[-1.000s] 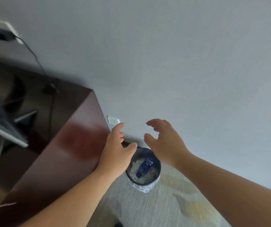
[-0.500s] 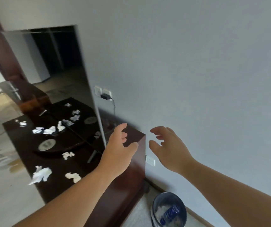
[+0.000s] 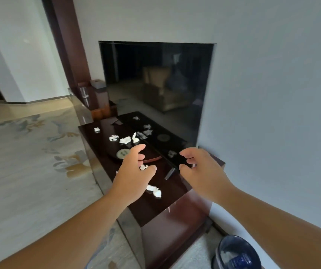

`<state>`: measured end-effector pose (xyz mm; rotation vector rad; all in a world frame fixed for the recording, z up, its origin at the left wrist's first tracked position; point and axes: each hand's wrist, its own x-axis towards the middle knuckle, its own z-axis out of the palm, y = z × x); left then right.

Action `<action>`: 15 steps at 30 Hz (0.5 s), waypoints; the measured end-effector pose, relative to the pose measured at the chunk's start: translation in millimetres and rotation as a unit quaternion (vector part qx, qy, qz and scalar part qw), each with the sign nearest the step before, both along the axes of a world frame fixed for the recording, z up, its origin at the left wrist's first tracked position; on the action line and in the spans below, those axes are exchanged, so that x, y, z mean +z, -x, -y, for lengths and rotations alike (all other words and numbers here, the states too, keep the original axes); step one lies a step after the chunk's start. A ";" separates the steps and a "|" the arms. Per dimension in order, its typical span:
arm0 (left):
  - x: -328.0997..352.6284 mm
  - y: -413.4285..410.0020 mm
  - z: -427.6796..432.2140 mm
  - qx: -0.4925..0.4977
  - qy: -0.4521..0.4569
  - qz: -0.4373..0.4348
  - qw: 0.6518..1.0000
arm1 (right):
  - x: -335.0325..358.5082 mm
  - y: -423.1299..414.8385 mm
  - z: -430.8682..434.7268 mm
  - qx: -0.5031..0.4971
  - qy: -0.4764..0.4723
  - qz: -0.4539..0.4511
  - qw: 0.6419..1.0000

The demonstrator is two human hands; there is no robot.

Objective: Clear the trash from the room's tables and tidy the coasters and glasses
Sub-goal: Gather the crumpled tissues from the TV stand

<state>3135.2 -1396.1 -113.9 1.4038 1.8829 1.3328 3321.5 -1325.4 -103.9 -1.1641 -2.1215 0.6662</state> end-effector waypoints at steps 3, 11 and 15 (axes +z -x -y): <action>-4.2 31.8 16.1 0.021 0.003 0.009 1.000 | -6.6 29.3 11.2 0.020 0.004 0.002 1.000; -24.9 73.5 15.0 0.057 0.016 0.036 0.998 | -23.2 73.2 -5.7 0.058 0.019 0.040 0.997; -29.9 90.8 2.9 0.081 0.040 0.016 0.996 | -23.9 83.1 -34.7 0.079 0.019 0.047 0.996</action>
